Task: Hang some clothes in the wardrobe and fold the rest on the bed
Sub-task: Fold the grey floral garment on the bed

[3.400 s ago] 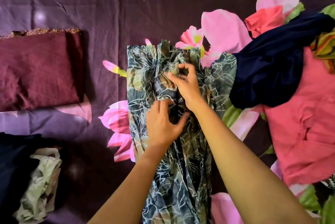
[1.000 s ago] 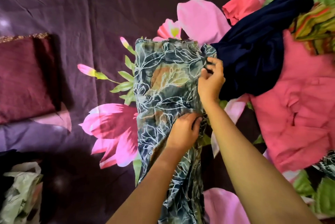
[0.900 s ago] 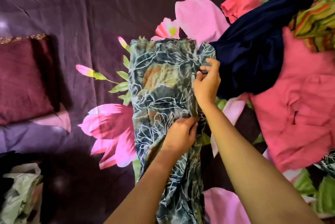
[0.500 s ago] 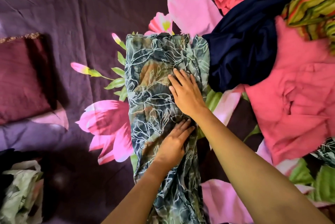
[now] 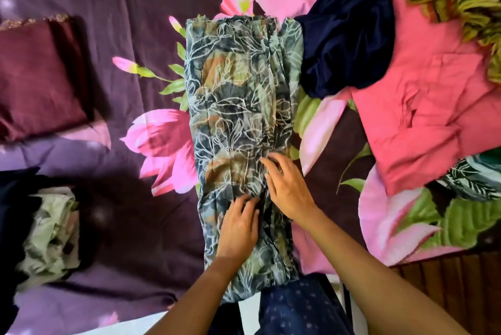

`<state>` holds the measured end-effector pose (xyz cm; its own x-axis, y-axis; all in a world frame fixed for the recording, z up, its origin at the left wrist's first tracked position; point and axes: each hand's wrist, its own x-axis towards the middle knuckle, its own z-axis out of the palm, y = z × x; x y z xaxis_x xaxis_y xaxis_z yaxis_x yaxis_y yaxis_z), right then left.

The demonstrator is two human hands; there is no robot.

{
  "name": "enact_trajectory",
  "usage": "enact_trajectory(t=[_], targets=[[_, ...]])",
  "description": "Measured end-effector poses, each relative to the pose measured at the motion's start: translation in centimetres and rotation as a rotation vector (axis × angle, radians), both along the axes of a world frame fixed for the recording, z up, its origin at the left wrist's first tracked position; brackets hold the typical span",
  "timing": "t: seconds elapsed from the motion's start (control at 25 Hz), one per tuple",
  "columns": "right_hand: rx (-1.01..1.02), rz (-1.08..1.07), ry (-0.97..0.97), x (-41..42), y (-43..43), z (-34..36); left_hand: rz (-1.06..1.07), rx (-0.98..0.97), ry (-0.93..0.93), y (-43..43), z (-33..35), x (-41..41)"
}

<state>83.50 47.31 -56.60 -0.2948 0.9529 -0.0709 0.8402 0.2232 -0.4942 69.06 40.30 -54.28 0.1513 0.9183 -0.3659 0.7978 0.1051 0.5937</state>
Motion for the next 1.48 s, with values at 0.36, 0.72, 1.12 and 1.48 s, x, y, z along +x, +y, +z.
enact_trajectory(t=[0.36, 0.72, 1.12, 1.48], targets=[[-0.536, -0.356, 0.295, -0.6, -12.8, 3.2, 0.081, -0.105, -0.055, -2.0, 2.1, -1.1], [-0.675, -0.744, 0.279, 3.9, -17.7, 3.2, -0.157, -0.013, 0.152, -7.0, 2.1, -1.6], [0.043, -0.038, -0.001, 0.8, -18.8, 3.8, -0.326, 0.000, 0.202, -9.7, 1.0, -4.4], [-0.049, 0.506, -0.214, 3.8, -19.9, 1.7, -0.503, -0.020, 0.110, -12.6, 0.6, -6.1]])
